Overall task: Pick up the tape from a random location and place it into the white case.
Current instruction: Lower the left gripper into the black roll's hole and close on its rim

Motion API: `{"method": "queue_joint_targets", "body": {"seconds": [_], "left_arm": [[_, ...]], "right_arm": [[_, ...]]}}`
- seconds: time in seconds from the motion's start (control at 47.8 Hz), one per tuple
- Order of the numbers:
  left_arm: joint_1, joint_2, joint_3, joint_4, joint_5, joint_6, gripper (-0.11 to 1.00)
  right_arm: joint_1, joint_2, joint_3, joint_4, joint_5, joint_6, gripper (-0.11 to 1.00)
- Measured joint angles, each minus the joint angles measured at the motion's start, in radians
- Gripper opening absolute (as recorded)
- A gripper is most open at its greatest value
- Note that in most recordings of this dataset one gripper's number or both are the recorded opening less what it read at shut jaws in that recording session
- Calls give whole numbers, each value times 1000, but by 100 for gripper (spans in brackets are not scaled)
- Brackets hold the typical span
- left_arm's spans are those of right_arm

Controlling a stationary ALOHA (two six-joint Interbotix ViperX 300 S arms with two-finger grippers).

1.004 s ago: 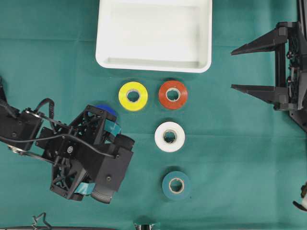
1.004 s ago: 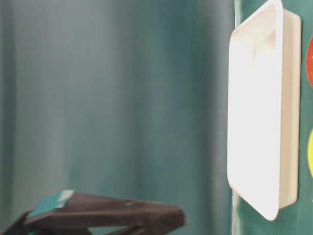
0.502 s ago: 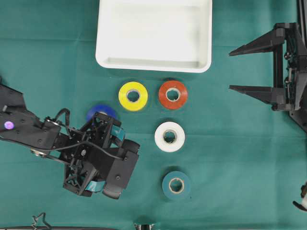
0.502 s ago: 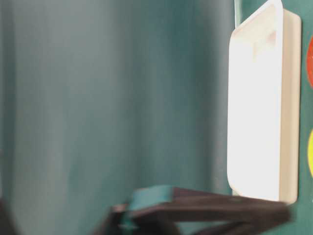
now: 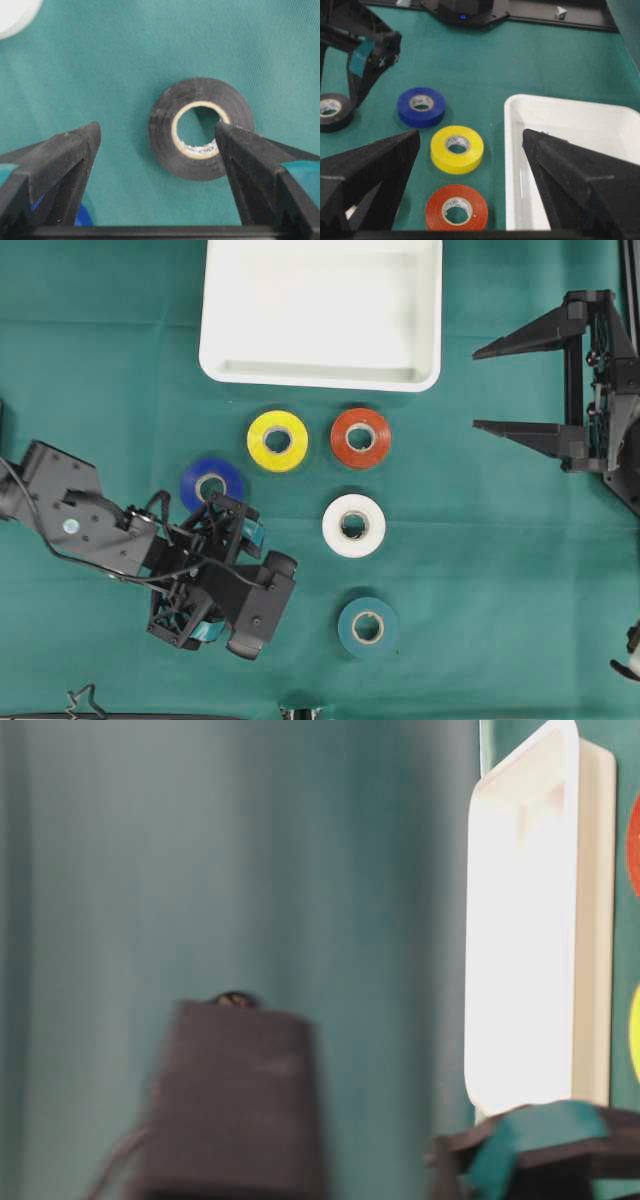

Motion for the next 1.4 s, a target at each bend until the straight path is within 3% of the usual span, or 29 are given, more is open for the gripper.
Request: {"method": "queue_joint_targets", "body": {"seconds": [0.669,0.711,0.774,0.983,1.401], "left_arm": [[12,101,14,0,-67,60,97],[12,101,14,2,-66,74,93],[12,101,14,2,-69,87,78],[12,101,14,0,-67,98,21],[14,101,14,0,-67,94,19]], "right_arm": [[0,12,0,0,0,0,93],[0,12,0,2,0,0,93],[0,14,0,0,0,0,93],[0,15,0,0,0,0,93],[0,15,0,0,-2,0,93]]}}
